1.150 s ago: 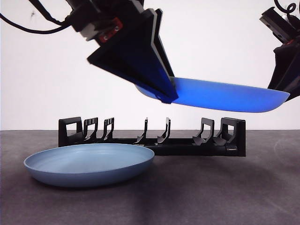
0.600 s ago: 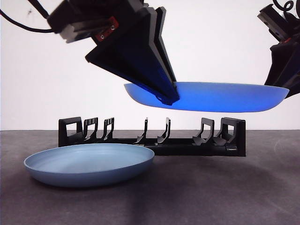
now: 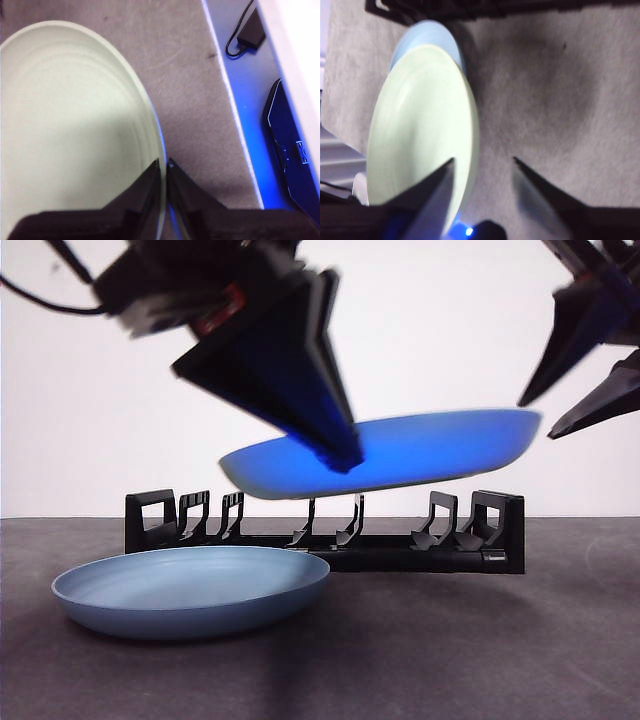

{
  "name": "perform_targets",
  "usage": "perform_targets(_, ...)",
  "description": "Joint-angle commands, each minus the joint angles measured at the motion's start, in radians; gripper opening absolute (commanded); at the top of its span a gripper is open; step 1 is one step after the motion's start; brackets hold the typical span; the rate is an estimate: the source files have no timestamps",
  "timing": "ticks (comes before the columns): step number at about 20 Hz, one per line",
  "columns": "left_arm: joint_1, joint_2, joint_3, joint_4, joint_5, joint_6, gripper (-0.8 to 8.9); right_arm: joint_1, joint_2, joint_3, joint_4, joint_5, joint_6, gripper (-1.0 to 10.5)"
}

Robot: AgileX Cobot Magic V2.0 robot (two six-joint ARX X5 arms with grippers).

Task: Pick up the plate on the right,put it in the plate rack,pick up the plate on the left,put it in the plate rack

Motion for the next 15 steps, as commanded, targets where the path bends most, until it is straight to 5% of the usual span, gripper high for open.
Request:
perform_targets(1, 0.001, 0.003, -0.002, 0.015, -0.002, -0.018, -0.09, -0.002, -0.014, 0.023, 0.023, 0.0, 0.0, 4.2)
perform_targets(8, 0.037, 0.003, -0.002, 0.116, -0.006, -0.133, -0.08, -0.003, -0.135, 0.063, 0.242, 0.001, 0.083, 4.1)
perform_targets(12, 0.193, 0.003, -0.001, 0.339, 0.012, -0.417, -0.08, -0.003, -0.252, 0.063, 0.333, 0.013, 0.104, 4.1)
perform_targets(15, 0.339, 0.003, 0.0, 0.535, 0.233, -0.658, -0.08, -0.003, -0.333, 0.063, 0.362, 0.112, 0.101, 4.1)
